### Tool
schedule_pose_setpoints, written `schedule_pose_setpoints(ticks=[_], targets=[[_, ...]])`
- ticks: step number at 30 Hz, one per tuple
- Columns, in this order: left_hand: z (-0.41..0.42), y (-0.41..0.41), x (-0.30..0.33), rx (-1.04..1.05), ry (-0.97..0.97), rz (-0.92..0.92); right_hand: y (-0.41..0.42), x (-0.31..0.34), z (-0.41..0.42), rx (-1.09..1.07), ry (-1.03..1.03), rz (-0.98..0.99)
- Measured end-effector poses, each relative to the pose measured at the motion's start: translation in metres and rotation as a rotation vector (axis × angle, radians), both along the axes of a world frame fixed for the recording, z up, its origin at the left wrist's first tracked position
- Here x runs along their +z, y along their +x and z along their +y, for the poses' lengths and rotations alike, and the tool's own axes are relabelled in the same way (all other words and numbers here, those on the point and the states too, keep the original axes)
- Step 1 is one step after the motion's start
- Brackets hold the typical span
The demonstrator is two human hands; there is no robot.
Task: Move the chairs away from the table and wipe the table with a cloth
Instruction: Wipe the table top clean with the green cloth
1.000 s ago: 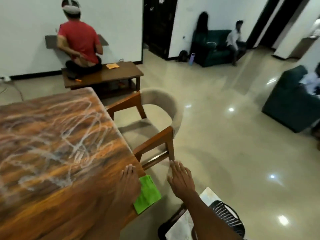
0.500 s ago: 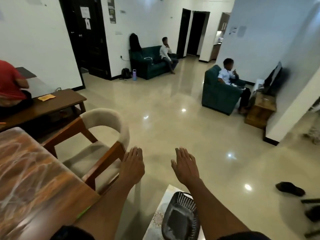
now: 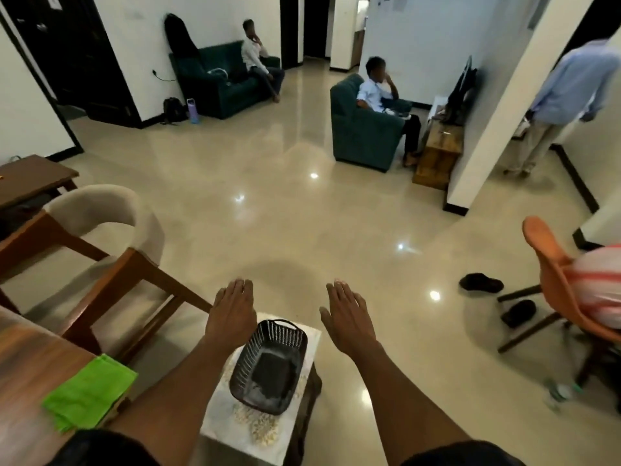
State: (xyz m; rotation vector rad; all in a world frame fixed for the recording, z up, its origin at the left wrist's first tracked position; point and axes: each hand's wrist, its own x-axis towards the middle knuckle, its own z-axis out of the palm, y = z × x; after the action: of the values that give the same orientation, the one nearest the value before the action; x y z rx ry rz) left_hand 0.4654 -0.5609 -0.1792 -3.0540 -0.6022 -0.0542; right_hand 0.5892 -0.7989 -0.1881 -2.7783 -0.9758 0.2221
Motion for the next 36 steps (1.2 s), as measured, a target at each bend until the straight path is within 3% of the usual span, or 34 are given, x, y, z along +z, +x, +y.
schedule_pose_setpoints(ticks=[6,12,27,36], targets=[[-0.097,0.033,-0.009,-0.043,-0.043,0.087,0.017,-0.016,-0.109,-0.073,-0.006,-0.011],[-0.135,0.064,-0.01,-0.11,-0.1,0.126,0.044,-0.029,-0.16,-0.115,0.052,-0.084],[-0.12,0.165,-0.054,0.015,-0.277,0.114,0.151,-0.053,-0.124,0.01,-0.021,-0.027],[-0.093,0.238,-0.052,0.026,-0.282,0.062,0.231,-0.048,-0.092,0.029,-0.019,-0.038]])
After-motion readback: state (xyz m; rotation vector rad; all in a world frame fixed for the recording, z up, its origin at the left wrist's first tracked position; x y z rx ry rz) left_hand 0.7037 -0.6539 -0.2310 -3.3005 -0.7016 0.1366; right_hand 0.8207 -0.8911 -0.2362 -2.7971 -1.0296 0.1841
